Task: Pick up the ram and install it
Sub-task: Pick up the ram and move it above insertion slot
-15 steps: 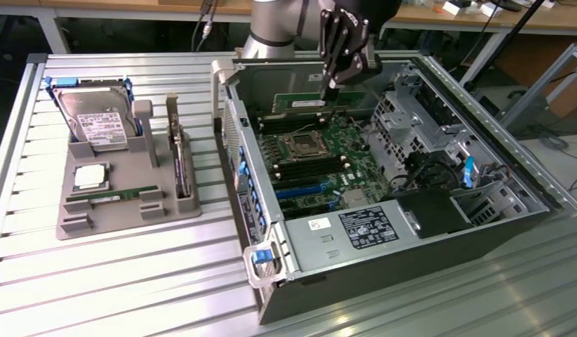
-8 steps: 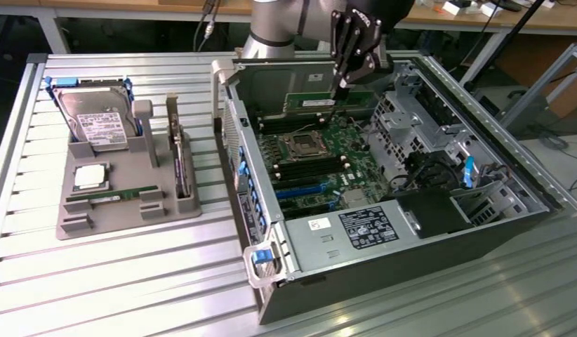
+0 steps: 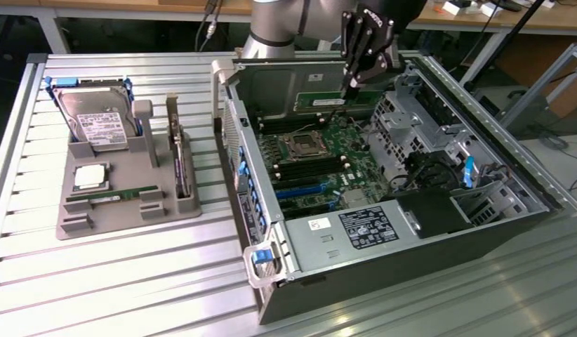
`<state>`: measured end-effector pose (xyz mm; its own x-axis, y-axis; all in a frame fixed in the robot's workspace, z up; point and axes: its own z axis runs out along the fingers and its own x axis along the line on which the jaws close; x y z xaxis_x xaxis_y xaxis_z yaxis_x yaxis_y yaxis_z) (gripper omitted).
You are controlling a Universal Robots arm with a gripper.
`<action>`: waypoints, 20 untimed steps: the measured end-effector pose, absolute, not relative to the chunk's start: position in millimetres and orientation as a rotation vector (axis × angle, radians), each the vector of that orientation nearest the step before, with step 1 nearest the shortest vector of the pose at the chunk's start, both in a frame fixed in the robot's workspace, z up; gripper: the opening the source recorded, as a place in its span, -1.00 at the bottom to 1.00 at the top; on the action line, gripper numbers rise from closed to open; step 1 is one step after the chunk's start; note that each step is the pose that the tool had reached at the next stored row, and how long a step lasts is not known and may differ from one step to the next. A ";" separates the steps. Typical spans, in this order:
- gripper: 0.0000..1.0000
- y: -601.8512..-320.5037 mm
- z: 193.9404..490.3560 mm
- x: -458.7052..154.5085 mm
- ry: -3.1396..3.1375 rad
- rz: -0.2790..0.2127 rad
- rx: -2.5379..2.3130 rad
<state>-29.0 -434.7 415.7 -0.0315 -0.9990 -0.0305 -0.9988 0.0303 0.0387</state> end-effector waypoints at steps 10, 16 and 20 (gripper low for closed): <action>-0.75 -434.6 415.7 -1.2 -2.249 -0.077 2.185; -0.75 -433.8 415.7 14.3 -2.248 -0.077 2.186; -0.75 -426.7 415.7 18.1 -2.247 -0.076 2.186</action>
<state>18.1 -426.7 415.7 -0.0280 -0.9992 -0.0300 -0.9989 0.0268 0.0387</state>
